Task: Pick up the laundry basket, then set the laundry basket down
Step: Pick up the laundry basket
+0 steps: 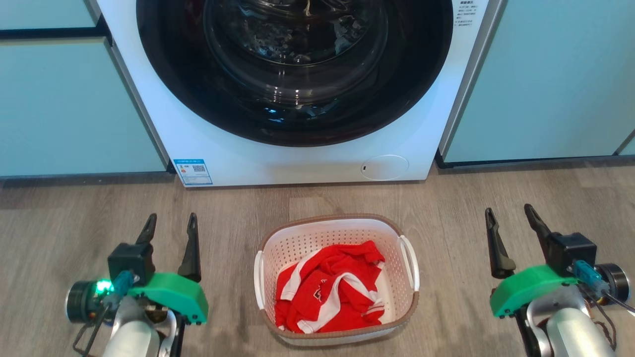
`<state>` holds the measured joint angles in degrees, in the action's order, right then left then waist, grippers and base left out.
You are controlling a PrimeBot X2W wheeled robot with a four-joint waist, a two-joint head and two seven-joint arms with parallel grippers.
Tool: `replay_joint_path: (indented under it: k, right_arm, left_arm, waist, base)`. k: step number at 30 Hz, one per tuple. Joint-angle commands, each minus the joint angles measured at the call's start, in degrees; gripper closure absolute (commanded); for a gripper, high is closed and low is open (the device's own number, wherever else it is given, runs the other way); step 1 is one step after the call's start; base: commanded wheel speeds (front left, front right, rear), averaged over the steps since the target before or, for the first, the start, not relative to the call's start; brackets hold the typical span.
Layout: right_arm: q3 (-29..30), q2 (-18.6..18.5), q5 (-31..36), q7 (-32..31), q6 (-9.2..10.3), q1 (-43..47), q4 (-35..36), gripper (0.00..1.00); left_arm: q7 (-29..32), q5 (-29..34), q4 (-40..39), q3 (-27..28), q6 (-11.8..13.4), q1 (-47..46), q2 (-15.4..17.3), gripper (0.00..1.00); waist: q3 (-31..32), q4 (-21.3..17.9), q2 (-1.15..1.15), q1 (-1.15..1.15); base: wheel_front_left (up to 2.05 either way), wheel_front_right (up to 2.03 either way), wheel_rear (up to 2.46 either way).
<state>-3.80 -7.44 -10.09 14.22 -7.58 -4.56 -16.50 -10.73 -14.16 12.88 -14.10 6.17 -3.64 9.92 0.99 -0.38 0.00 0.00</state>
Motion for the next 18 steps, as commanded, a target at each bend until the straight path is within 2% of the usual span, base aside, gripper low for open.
replay_joint_path:
  k: [1, 14, 18]
  right_arm:
    - [-0.84, -0.37, -0.31, 0.78, 0.09, -2.48, 1.53, 0.0]
    - [-0.84, -0.27, -0.25, 0.78, 0.09, -2.79, 1.12, 0.0]
    - [-0.73, -0.26, -0.16, 0.78, 0.09, -3.62, 0.86, 0.0]
  left_arm:
    - [-0.31, -0.23, -1.48, 2.05, 0.41, -3.36, 1.38, 0.0]
    - [-0.38, -1.06, -1.1, 1.6, 0.57, -3.73, 1.23, 0.0]
    - [-0.6, -2.07, -0.7, 1.78, -0.02, -4.89, 1.01, 0.0]
  waist:
    - [-0.04, -0.01, 0.0, 0.0]
    - [-1.11, -0.15, 0.0, 0.0]
    - [-3.12, -0.07, 0.0, 0.0]
  base:
    - [0.0, 0.0, 0.0]
    - [0.0, 0.0, 0.0]
    - [0.0, 0.0, 0.0]
